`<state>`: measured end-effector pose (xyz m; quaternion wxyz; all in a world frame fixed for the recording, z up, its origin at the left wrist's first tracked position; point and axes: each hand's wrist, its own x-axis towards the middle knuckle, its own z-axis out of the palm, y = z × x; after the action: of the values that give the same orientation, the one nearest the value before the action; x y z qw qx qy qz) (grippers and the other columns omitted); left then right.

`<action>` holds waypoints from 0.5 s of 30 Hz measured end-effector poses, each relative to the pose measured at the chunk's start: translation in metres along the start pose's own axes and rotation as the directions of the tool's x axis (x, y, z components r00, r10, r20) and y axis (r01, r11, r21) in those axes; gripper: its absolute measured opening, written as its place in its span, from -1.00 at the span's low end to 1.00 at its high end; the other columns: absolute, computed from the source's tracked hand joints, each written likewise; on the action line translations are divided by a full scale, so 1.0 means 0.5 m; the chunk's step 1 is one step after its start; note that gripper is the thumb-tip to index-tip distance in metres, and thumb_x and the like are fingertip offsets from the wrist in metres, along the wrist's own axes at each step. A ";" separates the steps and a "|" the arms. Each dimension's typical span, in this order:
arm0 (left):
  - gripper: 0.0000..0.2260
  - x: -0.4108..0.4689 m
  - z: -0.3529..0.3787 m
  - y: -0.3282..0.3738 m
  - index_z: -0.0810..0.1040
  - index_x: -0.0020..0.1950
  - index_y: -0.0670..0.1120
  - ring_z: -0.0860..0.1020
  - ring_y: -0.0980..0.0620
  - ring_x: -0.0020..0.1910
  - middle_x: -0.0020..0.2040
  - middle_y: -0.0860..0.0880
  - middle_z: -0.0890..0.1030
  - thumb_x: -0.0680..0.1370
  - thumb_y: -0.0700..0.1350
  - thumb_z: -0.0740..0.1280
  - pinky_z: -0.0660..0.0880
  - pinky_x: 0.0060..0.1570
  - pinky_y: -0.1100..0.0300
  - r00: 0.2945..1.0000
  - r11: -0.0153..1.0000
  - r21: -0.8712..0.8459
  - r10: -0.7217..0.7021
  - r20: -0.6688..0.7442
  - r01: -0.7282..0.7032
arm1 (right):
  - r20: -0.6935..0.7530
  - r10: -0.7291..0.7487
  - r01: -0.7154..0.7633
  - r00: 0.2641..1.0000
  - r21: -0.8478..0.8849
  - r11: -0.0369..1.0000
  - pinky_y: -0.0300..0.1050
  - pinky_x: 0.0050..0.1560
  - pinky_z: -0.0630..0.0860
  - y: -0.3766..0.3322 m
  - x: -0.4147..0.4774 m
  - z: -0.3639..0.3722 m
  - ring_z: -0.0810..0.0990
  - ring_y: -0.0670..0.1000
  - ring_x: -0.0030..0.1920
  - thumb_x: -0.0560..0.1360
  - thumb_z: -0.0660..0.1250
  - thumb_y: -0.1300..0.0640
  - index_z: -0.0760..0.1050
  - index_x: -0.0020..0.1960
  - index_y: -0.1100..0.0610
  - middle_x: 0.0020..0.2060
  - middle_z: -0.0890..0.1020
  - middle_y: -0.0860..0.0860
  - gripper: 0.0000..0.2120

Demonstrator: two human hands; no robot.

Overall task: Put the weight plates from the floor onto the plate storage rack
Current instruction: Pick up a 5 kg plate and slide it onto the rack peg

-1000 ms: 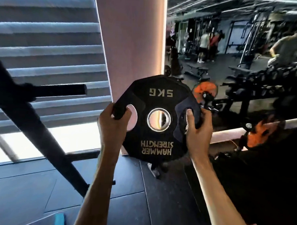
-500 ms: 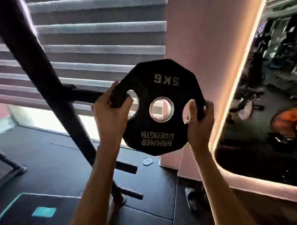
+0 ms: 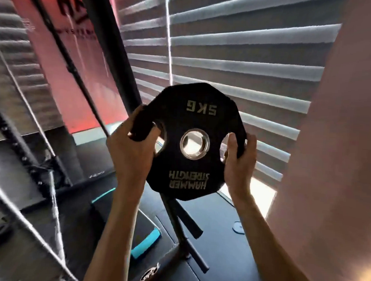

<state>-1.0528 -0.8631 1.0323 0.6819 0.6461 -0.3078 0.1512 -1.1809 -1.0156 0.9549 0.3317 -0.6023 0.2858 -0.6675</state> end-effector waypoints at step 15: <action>-0.59 -0.034 0.044 -0.029 0.58 0.32 -0.06 0.62 0.26 -0.10 0.02 -0.04 0.71 0.46 -0.14 0.45 0.54 -0.02 0.40 0.962 0.985 0.174 0.061 -0.266 -0.014 | 0.330 0.006 -0.075 0.944 0.199 0.977 -0.45 -0.32 0.40 0.075 0.057 0.082 0.52 -0.25 -0.34 0.65 0.23 0.17 0.37 0.17 0.30 -0.26 0.50 -0.11 -0.79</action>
<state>-1.0618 -0.8829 1.0101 0.6566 0.6695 -0.2100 0.2765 -1.1380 -1.0604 0.9477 0.4496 -0.6604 0.1676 -0.5776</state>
